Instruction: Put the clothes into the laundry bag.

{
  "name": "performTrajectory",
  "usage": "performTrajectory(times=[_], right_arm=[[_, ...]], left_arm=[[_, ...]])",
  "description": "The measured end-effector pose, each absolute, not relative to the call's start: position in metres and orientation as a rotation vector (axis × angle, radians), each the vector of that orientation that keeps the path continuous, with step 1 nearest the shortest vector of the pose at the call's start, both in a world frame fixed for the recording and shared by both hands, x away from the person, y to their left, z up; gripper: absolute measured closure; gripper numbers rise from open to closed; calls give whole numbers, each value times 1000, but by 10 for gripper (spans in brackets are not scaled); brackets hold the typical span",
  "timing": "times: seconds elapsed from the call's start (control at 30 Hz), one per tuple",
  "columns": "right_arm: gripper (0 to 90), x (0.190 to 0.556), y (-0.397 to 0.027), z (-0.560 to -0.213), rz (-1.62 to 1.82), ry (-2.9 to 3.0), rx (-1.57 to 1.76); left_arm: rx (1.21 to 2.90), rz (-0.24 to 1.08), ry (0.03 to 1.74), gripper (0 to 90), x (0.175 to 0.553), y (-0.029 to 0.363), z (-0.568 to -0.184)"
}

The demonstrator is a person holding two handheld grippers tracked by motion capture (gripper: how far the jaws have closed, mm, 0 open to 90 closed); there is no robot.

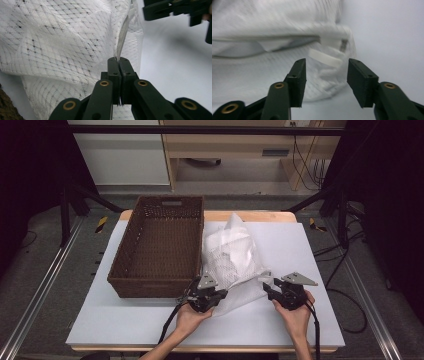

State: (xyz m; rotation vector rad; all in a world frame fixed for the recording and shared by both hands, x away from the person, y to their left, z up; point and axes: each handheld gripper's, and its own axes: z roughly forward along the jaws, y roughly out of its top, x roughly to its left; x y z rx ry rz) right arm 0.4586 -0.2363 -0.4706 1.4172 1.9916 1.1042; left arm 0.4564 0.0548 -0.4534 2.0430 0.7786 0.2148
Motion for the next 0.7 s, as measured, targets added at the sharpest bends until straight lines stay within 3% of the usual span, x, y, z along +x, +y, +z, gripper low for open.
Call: performTrajectory(times=[0.1, 0.17, 0.23, 0.3, 0.5, 0.7], right_arm=[[544, 472, -234, -483, 1037, 2017, 1457], [652, 475, -230, -486, 989, 2049, 1435], [827, 471, -229, -485, 961, 2058, 1409], [874, 466, -232, -481, 959, 2067, 1414], [867, 430, -253, -468, 1019, 2100, 1408], [699, 424, -271, -473, 1001, 2058, 1452]], left_arm=[[2040, 217, 781, 886, 457, 56, -453], [2041, 219, 784, 886, 458, 56, -453], [2042, 219, 783, 886, 457, 56, -453], [2043, 216, 783, 886, 457, 56, -453], [2060, 219, 780, 885, 458, 55, -454], [2115, 251, 749, 877, 453, 44, -462]])
